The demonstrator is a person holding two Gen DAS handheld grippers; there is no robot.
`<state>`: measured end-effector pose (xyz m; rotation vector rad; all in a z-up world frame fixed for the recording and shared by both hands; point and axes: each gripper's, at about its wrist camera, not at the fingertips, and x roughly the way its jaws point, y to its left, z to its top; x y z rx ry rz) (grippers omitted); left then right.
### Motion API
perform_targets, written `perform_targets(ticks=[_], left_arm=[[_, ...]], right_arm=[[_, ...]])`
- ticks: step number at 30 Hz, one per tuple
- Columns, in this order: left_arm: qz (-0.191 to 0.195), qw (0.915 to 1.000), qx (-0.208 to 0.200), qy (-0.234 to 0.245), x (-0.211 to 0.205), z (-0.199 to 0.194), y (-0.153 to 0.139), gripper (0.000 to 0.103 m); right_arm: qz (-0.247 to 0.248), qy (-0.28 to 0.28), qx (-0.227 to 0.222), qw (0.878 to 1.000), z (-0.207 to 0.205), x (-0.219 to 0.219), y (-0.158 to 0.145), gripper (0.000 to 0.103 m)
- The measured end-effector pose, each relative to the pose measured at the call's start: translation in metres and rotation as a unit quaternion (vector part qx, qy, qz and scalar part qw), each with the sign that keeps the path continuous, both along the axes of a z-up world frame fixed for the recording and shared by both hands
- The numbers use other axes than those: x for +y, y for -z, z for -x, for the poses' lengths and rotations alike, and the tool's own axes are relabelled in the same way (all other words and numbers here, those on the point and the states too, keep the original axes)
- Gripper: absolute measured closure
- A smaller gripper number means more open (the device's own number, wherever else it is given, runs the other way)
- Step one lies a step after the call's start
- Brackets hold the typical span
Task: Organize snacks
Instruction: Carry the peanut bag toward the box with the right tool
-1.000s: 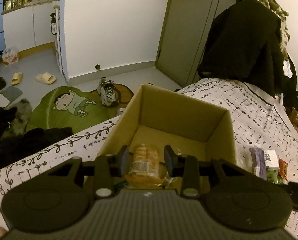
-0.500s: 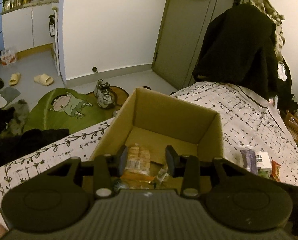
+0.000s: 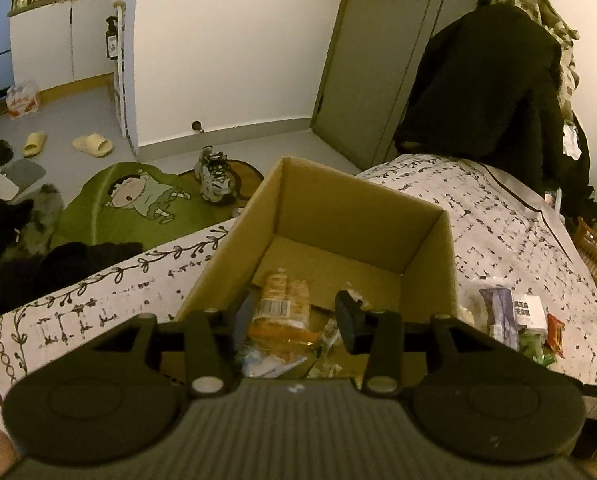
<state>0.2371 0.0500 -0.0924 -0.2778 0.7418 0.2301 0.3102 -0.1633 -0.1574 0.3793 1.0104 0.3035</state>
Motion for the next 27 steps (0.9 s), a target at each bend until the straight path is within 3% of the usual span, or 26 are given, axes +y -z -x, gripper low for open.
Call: perform_targets(ticks=[9,10,17,27], left_arm=[[0.002,1.0,0.008,0.001,-0.005,0.006,0.003,0.058],[0.003,1.0,0.009,0.0,-0.006,0.007,0.003,0.058],[0.001,1.0,0.009,-0.002,-0.004,0.012,0.0,0.058],[0.003,1.0,0.001,-0.008,0.005,0.017,-0.006,0.057]], right_arm=[[0.034,0.006,0.005,0.999,0.006,-0.005,-0.007,0.05],[0.036,0.009,0.005,0.999,0.007,-0.006,-0.008,0.056],[0.025,0.026,0.0,0.999,0.012,-0.013,-0.02,0.055],[-0.044,0.063,-0.027,0.997,0.02,-0.036,-0.052,0.055]])
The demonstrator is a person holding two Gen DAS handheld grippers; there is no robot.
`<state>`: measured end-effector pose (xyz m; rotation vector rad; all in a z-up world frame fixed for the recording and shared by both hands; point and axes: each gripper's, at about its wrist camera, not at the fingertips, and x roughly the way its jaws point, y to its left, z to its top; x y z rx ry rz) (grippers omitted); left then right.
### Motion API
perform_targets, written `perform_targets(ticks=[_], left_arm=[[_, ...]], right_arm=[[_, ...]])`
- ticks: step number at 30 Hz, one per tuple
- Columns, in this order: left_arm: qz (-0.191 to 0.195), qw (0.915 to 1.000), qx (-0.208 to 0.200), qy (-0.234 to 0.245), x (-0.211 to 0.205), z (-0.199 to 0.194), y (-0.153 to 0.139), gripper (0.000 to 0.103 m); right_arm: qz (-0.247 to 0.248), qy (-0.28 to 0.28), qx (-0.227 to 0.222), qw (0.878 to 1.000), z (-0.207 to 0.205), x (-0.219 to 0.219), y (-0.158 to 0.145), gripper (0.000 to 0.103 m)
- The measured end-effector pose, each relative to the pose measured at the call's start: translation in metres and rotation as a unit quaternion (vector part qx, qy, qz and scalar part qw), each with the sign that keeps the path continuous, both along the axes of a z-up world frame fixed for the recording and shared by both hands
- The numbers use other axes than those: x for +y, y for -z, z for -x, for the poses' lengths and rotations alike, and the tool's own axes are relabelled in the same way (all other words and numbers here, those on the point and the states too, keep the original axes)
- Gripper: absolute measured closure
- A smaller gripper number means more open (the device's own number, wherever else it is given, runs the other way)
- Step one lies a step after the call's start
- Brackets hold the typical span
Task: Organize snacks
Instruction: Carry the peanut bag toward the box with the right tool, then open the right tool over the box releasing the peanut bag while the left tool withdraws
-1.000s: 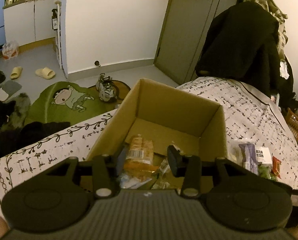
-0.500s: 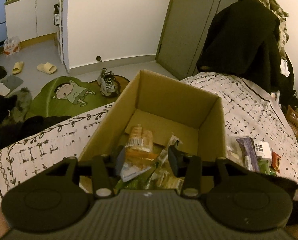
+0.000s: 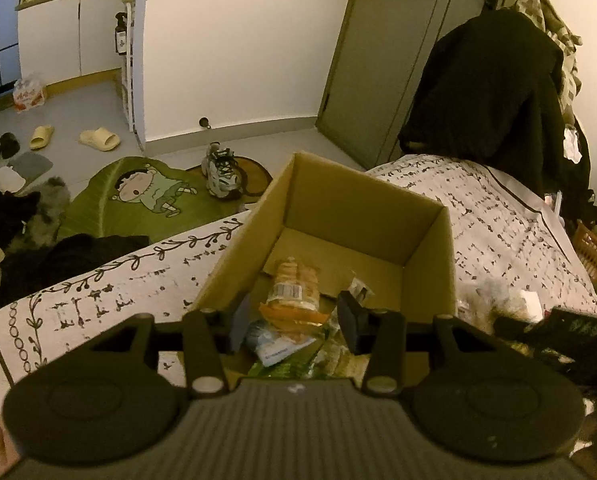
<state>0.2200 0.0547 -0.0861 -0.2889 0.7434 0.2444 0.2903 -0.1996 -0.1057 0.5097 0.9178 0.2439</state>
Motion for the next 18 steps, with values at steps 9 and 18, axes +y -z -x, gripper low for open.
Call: perform_targets(ticks=[9,18], left_arm=[[-0.003,0.9999,0.001,-0.01,0.007,0.006,-0.002,0.057],[-0.006,0.9999,-0.001,-0.016,0.01,0.009,-0.007,0.057]], right_arm=[[-0.065,-0.008,-0.06,0.996,0.006,0.005,-0.033,0.055],[-0.103,-0.047,-0.061,0.992,0.003,0.035,-0.028,0.054]])
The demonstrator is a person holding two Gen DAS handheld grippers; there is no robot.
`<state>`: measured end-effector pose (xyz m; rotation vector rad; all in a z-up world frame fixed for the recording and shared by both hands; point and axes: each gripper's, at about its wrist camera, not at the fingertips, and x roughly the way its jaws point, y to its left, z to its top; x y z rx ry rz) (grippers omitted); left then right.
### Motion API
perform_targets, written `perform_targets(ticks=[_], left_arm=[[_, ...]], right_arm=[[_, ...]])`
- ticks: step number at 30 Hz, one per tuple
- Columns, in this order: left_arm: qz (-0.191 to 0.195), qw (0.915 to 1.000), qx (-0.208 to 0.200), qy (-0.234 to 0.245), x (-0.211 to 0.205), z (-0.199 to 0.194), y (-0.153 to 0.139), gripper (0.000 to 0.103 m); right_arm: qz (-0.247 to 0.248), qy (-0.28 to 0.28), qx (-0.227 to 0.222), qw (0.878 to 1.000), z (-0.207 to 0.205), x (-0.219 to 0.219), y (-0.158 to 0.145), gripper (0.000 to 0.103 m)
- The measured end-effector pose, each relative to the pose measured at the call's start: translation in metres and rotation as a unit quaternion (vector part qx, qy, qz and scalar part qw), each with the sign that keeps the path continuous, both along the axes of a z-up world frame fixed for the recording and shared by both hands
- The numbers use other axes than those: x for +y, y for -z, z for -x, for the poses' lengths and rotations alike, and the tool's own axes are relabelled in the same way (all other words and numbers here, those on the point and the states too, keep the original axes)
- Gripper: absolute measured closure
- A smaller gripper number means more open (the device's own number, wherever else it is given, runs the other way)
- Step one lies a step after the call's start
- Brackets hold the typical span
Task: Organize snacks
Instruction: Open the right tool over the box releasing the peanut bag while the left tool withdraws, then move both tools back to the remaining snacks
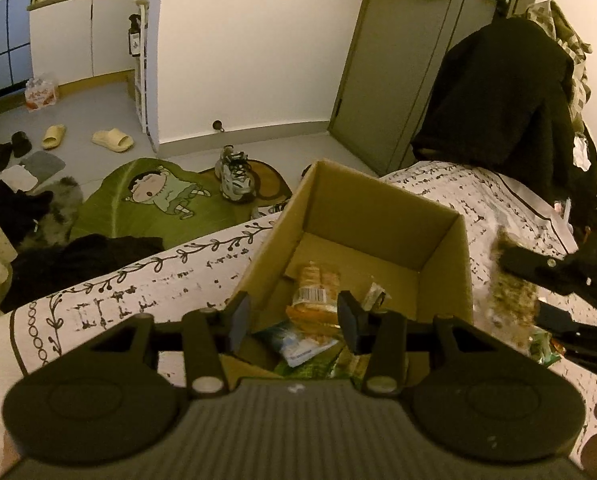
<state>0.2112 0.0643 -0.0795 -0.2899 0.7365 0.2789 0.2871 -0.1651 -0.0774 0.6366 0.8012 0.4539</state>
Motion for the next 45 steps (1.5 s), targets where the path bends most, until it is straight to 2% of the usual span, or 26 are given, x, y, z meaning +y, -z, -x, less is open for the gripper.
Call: perform_targets(ticks=[4,9,11,13,17,19,34,38,45], left_arm=[[-0.001,1.0,0.001,0.0,-0.001,0.0,-0.001,0.057],[-0.003,1.0,-0.001,0.004,-0.004,-0.001,-0.003,0.057],[0.0,1.0,0.0,0.004,-0.006,-0.001,-0.003,0.057],[0.003,1.0,0.0,0.006,-0.008,-0.002,-0.004,0.05],[0.002,0.9998,-0.011,0.014,-0.017,0.0,-0.009,0.037],[-0.001,0.9997,-0.018,0.017,-0.023,0.001,-0.012,0.033],[0.013,0.9957,-0.036,0.085,-0.076,-0.004,-0.021,0.033],[0.013,0.9939,-0.043,0.101,-0.094,0.0,-0.023,0.034],[0.014,0.9908,-0.041,0.128,-0.119,0.004,-0.017,0.042]], right_arm=[[-0.024,-0.03,-0.006,0.999,0.002,0.011,0.0,0.045],[-0.013,-0.01,-0.017,1.0,0.005,0.0,-0.01,0.035],[-0.005,0.004,-0.018,1.0,0.006,-0.01,-0.015,0.026],[0.006,0.02,-0.016,1.0,0.007,-0.021,-0.019,0.021],[0.034,0.037,-0.005,0.999,0.011,-0.038,-0.025,0.017],[0.04,0.046,0.002,0.998,0.01,-0.047,-0.026,0.016],[0.071,0.09,0.059,0.992,0.003,-0.095,-0.012,0.016],[0.097,0.089,0.055,0.99,0.002,-0.101,-0.012,0.016],[0.121,0.095,0.041,0.987,0.002,-0.118,-0.017,0.018]])
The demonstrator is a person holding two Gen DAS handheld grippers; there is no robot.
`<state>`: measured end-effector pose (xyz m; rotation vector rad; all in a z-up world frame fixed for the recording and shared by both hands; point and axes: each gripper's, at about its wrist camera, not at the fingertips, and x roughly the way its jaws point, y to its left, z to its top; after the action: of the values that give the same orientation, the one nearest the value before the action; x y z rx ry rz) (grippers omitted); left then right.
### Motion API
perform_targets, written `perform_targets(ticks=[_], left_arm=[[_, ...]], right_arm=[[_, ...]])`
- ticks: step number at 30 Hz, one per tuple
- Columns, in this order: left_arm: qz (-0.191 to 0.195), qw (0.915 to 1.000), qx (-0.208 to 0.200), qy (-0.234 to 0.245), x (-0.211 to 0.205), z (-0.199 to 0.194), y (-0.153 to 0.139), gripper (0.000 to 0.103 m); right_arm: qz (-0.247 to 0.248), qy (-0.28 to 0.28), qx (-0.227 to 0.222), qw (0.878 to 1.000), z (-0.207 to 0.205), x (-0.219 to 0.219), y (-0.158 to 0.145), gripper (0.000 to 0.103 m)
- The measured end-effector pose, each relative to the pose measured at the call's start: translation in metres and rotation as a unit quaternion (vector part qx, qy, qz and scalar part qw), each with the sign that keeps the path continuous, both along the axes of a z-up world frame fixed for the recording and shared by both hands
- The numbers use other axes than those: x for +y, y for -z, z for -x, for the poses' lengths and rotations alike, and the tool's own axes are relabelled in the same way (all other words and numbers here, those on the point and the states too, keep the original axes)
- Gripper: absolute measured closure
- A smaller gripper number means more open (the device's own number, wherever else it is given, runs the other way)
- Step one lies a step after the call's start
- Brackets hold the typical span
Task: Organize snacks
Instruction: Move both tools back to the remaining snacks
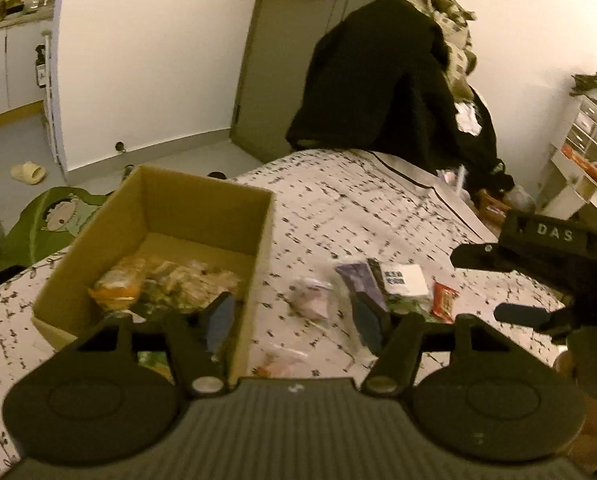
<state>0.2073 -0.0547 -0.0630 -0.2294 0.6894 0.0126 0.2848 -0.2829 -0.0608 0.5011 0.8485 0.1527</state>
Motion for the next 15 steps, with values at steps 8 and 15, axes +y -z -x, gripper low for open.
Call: perform_targets(ticks=[8,15], left_arm=[[-0.005,0.9999,0.01,0.013,-0.021,-0.001,0.015,0.054],[-0.022,0.9995,0.021,0.009,-0.035,-0.001,0.039,0.065]], right_arm=[[-0.027,0.034,0.036,0.998,-0.007,-0.012,0.02,0.032],[-0.038,0.038,0.056,0.997,-0.011,-0.012,0.033,0.035]])
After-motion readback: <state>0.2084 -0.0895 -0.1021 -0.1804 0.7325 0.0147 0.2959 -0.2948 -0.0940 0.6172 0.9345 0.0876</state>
